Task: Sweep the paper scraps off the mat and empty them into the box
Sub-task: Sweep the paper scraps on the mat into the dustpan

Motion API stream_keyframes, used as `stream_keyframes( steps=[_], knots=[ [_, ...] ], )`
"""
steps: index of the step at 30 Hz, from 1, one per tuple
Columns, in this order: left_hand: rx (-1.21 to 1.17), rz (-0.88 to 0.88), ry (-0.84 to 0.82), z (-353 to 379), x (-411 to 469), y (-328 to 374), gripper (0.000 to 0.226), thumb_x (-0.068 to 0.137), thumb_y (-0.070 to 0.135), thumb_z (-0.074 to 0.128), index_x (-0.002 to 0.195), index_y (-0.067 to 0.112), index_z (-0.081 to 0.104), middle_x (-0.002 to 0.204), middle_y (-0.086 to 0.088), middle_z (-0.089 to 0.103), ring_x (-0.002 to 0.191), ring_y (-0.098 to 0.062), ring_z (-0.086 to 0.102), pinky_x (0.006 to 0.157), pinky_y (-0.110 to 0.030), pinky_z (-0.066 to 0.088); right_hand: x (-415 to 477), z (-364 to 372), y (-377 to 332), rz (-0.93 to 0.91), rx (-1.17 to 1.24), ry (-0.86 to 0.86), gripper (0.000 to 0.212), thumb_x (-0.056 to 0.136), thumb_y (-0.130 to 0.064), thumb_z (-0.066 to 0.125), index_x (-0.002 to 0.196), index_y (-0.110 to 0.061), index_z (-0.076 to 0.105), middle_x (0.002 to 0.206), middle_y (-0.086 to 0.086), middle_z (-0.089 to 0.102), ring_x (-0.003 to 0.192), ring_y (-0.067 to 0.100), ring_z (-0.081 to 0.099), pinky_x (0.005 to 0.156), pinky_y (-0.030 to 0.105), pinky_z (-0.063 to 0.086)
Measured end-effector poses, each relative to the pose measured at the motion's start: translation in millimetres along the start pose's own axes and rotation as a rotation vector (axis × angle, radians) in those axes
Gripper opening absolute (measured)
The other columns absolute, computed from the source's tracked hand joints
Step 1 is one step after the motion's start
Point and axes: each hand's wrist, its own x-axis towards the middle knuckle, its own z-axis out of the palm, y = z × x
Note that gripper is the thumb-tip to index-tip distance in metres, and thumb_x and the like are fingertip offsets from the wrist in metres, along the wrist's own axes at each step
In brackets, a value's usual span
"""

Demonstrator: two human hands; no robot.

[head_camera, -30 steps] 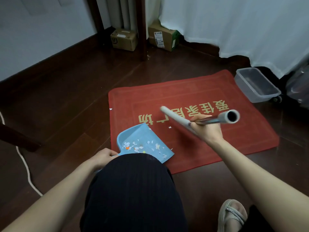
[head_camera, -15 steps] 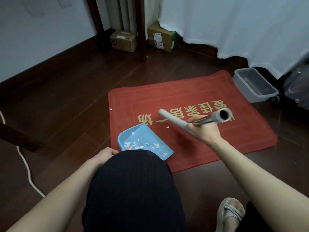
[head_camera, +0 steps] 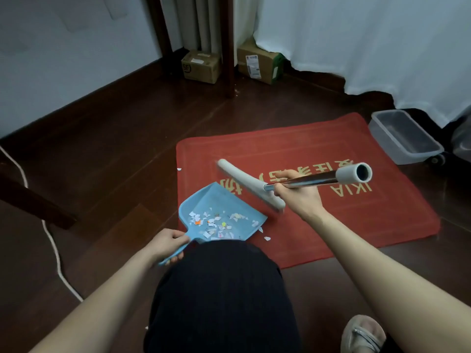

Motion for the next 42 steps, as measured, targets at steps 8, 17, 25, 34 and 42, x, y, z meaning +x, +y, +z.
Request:
stream_keyframes(
  steps=[8,17,25,34,42],
  knots=[
    [-0.306,-0.162,0.189,-30,-2,-17,0.019,0.096,0.02,0.05,0.092,0.011,0.067,0.056,-0.009,0.059,0.033,-0.013,0.043,0.034,-0.016,0.033,62,82,-33,-0.158,-0.012,-0.059,0.004,0.082,-0.022,0.063,0.086,-0.019,0.063,0.073,-0.005,0.062,0.064,0.012,0.056,0.063,0.029,0.046],
    [-0.44,-0.268,0.255,-37,41,-26,0.025,0.096,0.02,0.051,0.081,0.006,0.064,0.051,-0.009,0.058,0.029,-0.013,0.041,0.032,-0.014,0.032,132,153,-36,-0.332,-0.303,-0.088,0.028,0.081,-0.002,0.065,0.107,-0.01,0.068,0.101,0.01,0.069,0.094,0.026,0.064,0.079,0.032,0.049],
    [-0.459,-0.284,0.235,-41,59,-39,0.024,0.097,0.019,0.05,0.08,0.007,0.063,0.053,-0.011,0.056,0.028,-0.013,0.038,0.033,-0.014,0.031,141,105,-57,-0.3,0.006,-0.371,0.011,0.075,-0.002,0.068,0.082,-0.005,0.074,0.069,0.001,0.067,0.063,0.008,0.06,0.063,0.026,0.05],
    [-0.468,-0.233,0.26,-47,61,-28,0.022,0.097,0.02,0.051,0.081,0.009,0.062,0.057,-0.013,0.057,0.029,-0.012,0.039,0.033,-0.014,0.031,140,159,-52,-0.404,-0.198,-0.028,0.022,0.082,-0.005,0.063,0.099,-0.007,0.075,0.101,0.012,0.073,0.097,0.028,0.065,0.09,0.036,0.049],
    [-0.483,-0.252,0.248,-50,73,-31,0.022,0.096,0.02,0.05,0.082,0.009,0.062,0.059,-0.013,0.056,0.032,-0.014,0.039,0.033,-0.014,0.03,149,131,-60,-0.329,0.029,-0.39,0.015,0.075,-0.002,0.069,0.088,-0.005,0.075,0.084,0.005,0.071,0.073,0.007,0.062,0.071,0.02,0.05]
  ],
)
